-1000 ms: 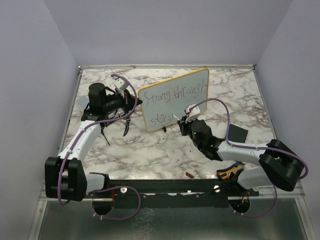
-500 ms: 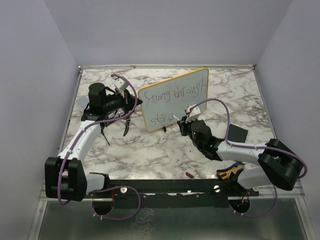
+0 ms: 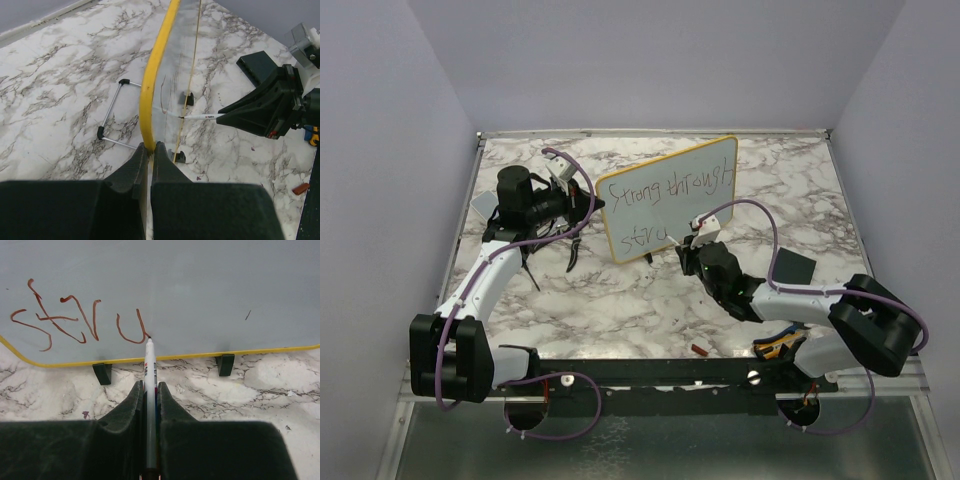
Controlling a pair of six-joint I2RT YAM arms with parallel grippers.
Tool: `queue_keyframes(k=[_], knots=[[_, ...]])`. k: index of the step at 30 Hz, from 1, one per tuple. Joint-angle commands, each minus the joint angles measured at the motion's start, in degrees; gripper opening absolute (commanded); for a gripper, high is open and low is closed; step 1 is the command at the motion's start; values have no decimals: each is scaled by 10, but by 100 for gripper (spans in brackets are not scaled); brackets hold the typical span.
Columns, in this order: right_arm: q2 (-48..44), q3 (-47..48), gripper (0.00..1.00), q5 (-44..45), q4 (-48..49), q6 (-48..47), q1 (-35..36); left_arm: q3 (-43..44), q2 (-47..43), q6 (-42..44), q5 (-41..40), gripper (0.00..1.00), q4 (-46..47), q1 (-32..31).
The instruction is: Write a sentence on the whiteboard
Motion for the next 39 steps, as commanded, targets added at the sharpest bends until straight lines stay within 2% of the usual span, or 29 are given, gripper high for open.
queue_keyframes(k=[1, 6, 16, 31, 39], knots=[[20, 4, 1, 38, -9, 10, -2, -9, -10, 17, -11, 0, 3, 1], [7, -1, 1, 48, -10, 10, -2, -8, -11, 18, -11, 0, 3, 1], [-76, -11, 1, 56, -19, -10, -2, -8, -11, 17, -11, 0, 3, 1], [-39, 33, 1, 69, 13, -61, -7, -9, -11, 17, -9, 0, 5, 1], [-34, 41, 1, 29, 19, -73, -7, -9, -12, 17, -10, 0, 6, 1]])
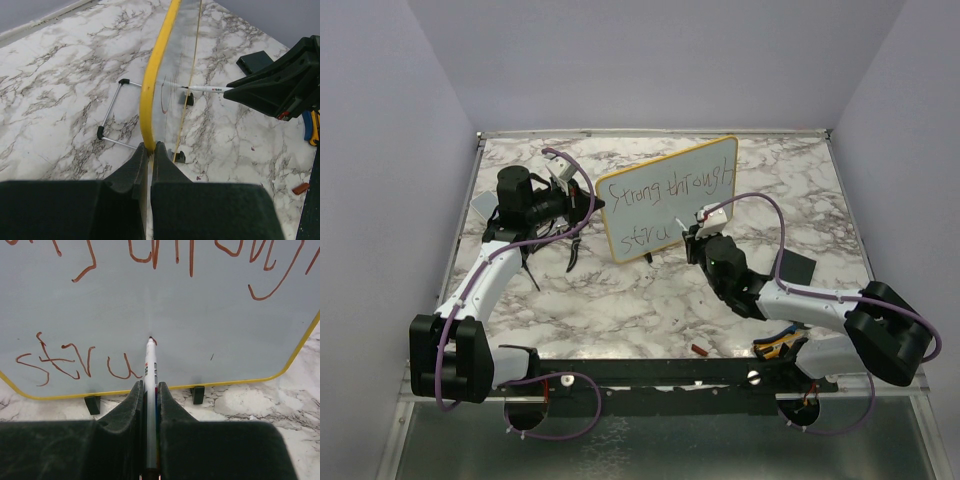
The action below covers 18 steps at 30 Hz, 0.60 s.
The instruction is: Write a sentence on the whiteboard
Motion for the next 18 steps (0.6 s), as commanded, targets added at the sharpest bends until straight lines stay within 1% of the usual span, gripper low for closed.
queue_keyframes(k=[1, 10, 18], knots=[[12, 17, 1, -27, 20, -12, -3, -10, -11, 17, -10, 0, 6, 1], [33, 2, 1, -54, -8, 18, -3, -9, -10, 17, -10, 0, 5, 1], [33, 1, 0, 8, -28, 38, -3, -10, -9, 17, -9, 0, 5, 1]])
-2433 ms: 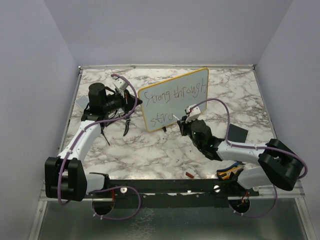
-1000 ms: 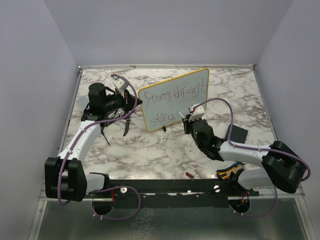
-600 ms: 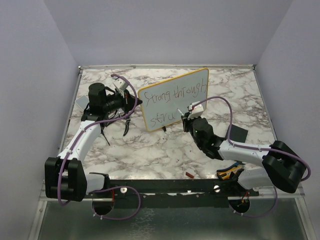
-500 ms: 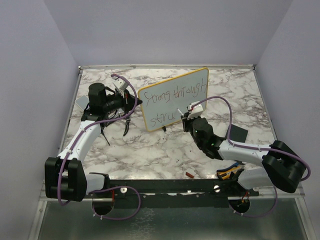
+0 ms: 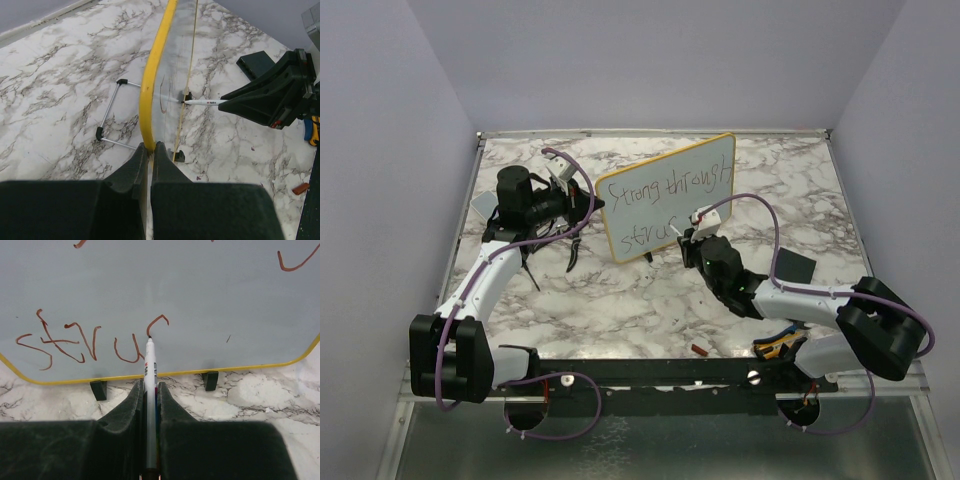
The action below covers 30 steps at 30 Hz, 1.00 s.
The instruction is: Write a sentence on the whiteboard
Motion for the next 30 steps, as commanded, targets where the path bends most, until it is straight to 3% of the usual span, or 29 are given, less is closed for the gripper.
queue_keyframes(k=[1, 19, 30], knots=[[7, 2, 1, 43, -16, 14, -3, -10, -10, 17, -9, 0, 5, 1], [-6, 39, 1, 60, 16, -43, -3, -10, -10, 18, -9, 0, 6, 1], [10, 11, 1, 45, -18, 9, -3, -9, -10, 18, -10, 0, 6, 1]])
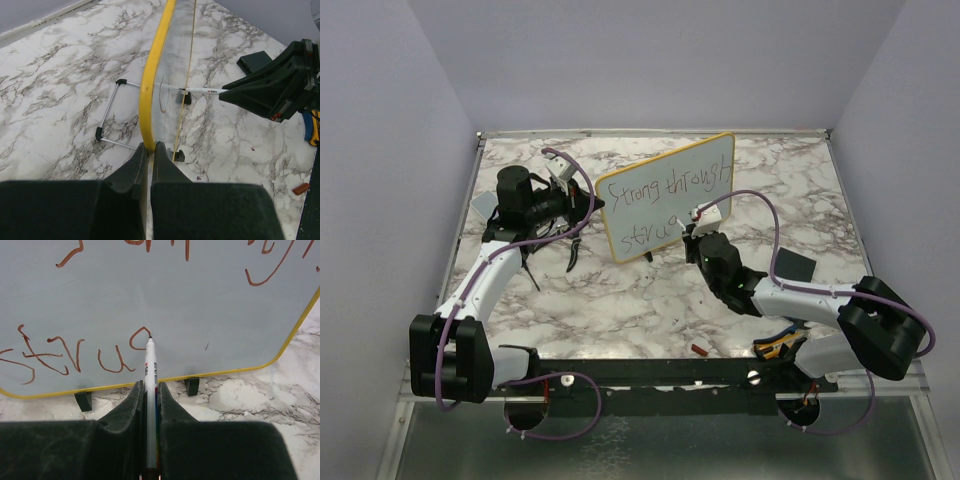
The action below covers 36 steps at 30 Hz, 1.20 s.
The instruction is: Write a sentence on the whiteboard
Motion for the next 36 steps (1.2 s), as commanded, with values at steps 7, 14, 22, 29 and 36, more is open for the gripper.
queue_keyframes(k=[7, 14, 22, 29, 36], knots=[[26, -30, 0, -14, -27, 77, -3, -9, -9, 17, -8, 0, 6, 1], [54, -21, 1, -24, -27, 80, -3, -9, -8, 17, -8, 0, 7, 1], [49, -15, 1, -37, -9, 64, -3, -8, -9, 17, -8, 0, 6, 1], [-14, -22, 1, -45, -15, 57, -3, -9, -11, 17, -8, 0, 8, 1], [-92, -26, 1, -1, -58, 41, -3, -8, -11, 17, -8, 0, 8, 1]])
